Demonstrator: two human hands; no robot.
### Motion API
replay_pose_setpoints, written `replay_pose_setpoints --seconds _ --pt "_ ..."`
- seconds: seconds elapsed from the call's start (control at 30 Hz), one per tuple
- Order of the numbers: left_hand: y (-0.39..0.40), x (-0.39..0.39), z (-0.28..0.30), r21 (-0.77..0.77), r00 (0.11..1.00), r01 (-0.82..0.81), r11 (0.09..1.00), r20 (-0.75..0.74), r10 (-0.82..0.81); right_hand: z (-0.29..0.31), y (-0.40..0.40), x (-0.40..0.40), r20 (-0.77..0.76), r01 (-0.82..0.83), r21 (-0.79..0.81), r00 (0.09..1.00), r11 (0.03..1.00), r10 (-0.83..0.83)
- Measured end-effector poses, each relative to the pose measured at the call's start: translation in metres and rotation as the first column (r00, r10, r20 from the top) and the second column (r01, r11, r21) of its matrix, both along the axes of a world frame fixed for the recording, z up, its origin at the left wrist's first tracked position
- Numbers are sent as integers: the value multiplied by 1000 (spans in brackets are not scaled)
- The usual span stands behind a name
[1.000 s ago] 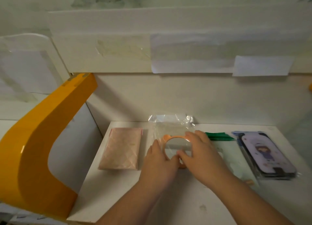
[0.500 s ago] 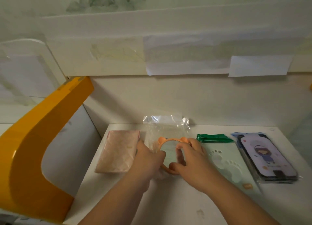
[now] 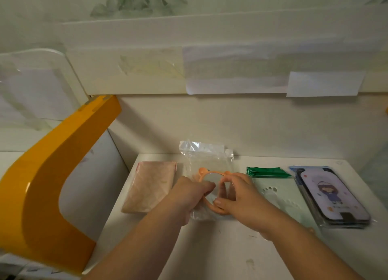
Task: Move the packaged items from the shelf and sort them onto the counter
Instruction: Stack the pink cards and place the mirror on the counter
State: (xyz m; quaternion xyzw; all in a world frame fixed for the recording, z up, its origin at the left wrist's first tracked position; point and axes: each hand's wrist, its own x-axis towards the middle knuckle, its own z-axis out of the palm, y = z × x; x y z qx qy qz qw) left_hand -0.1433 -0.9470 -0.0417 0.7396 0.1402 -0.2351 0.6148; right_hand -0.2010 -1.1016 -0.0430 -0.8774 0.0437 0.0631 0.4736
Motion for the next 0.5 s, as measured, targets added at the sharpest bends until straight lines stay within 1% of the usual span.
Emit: replay_pose_setpoints --seconds 0.1,0.17,0.23,0.3,0.37,0.5 --pt "1 -3 -3 -44 996 8 999 86 -4 -2 2 2 -31 82 84 996 993 -80" --pt "4 -4 -3 -94 987 44 995 160 -29 -6 5 4 -46 182 218 983 959 -176" --pt "8 -4 -2 -151 963 141 978 249 -101 -9 7 7 -59 272 356 961 894 -269" --pt "12 -3 0 -142 916 248 958 356 -184 -5 7 10 -54 290 431 954 854 -296" --pt "16 -4 -1 -136 887 272 953 420 -193 -4 4 14 -1 260 459 956 849 -292" --pt "20 -11 1 -101 823 296 950 532 -200 -8 4 9 164 226 419 934 880 -318"
